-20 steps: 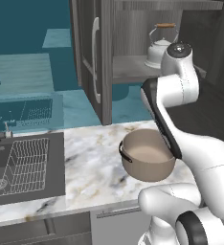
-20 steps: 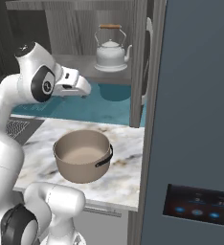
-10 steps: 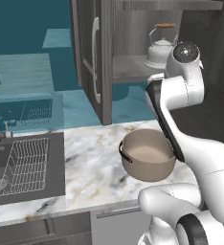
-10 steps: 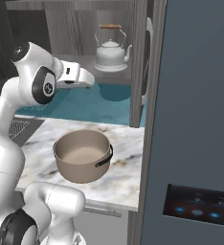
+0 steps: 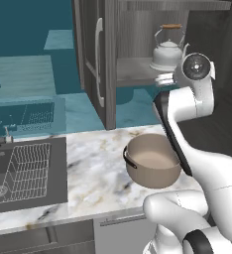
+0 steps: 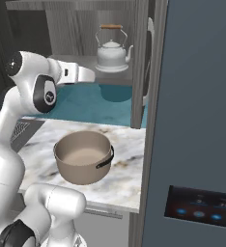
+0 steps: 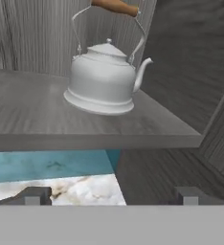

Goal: Pick the kettle from the cabinet and place it on a stove burner. Then pick the pot from the counter and place it on another stove burner. Finally, turn both burners on.

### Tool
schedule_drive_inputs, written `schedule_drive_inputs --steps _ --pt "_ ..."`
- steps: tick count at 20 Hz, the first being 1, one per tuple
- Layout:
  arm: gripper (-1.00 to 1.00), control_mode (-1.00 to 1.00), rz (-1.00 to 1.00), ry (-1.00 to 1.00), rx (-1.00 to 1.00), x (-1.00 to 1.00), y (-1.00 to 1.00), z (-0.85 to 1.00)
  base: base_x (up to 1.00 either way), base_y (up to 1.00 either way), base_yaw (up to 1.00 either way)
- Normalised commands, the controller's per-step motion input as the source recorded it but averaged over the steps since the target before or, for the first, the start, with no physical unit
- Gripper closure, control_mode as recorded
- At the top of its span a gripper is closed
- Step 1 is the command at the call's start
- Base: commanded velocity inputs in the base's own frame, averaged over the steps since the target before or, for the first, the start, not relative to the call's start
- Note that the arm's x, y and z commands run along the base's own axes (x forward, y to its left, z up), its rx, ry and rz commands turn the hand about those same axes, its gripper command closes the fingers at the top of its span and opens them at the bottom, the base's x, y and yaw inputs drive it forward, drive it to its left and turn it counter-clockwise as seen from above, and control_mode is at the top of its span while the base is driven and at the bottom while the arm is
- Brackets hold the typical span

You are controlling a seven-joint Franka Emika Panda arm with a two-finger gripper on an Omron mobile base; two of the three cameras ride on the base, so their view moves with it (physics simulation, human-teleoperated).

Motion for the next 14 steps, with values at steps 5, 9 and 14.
schedule_drive_inputs --steps 5,9,14 --pt "-1.0 -1.0 -0.05 -0.16 -0.02 0.02 0.0 0.27 0.0 0.0 0.0" --pt "-1.0 -1.0 -0.07 -0.13 0.0 0.05 0.0 0.33 0.0 0.0 0.0" --pt "-1.0 -1.0 -0.07 -0.08 0.0 0.13 0.0 0.41 0.0 0.0 0.0"
